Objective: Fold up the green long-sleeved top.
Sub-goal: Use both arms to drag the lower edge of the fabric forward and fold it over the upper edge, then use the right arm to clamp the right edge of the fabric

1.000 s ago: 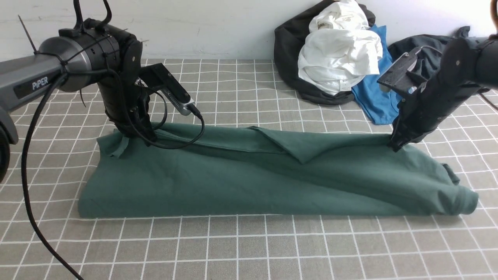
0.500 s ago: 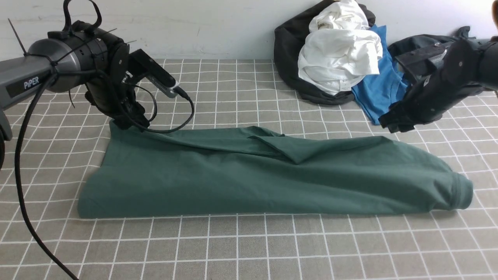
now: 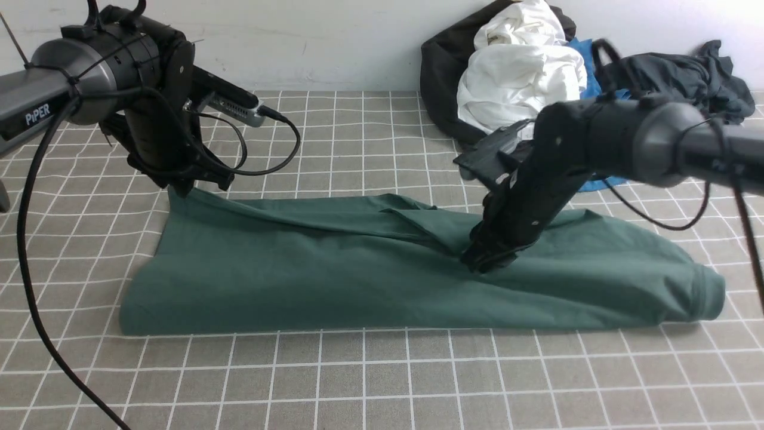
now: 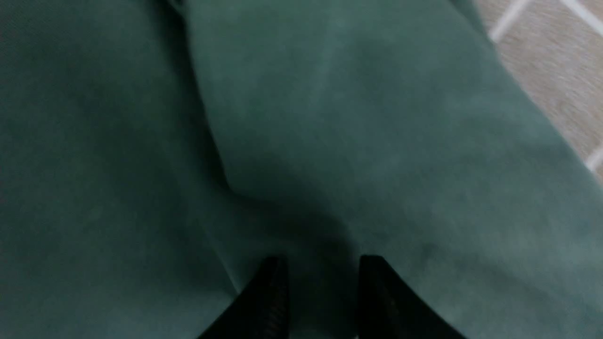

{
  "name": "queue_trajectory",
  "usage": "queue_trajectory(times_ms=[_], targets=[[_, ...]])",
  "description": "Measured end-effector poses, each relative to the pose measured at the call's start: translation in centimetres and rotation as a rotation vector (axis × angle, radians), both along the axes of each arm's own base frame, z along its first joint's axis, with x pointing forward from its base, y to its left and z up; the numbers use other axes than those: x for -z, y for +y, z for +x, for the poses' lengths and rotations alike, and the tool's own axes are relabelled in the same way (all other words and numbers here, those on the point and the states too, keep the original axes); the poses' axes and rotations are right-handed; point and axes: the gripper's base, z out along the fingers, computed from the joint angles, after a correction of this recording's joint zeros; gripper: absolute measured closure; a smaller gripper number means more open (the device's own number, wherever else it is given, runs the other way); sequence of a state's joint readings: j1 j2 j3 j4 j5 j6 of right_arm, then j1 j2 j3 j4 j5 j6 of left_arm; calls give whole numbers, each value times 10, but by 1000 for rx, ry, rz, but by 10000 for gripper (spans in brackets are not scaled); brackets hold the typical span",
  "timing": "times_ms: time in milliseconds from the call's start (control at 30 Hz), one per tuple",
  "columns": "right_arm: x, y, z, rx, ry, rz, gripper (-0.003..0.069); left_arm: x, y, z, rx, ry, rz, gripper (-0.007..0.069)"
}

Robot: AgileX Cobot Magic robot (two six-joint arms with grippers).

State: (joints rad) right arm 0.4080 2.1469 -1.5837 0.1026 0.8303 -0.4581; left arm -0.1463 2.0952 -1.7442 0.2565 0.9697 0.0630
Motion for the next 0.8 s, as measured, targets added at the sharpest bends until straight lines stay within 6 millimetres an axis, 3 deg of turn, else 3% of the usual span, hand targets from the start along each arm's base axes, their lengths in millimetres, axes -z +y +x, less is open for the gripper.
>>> queue_trajectory(times_ms=[167,433,633,800], targets=[[0,5,15,72,-153,38,500,1,-2,-1,15,11,-14,611],[-5,-11,42,260,-348,173,508,1,-2,-1,17,11,-15,632],[-4,-52,62,464,-353,223,508,1,-2,-1,15,11,-17,632],[-46,-83,63,580,-272,151,503,1,-1,-3,8,35,-15,632]])
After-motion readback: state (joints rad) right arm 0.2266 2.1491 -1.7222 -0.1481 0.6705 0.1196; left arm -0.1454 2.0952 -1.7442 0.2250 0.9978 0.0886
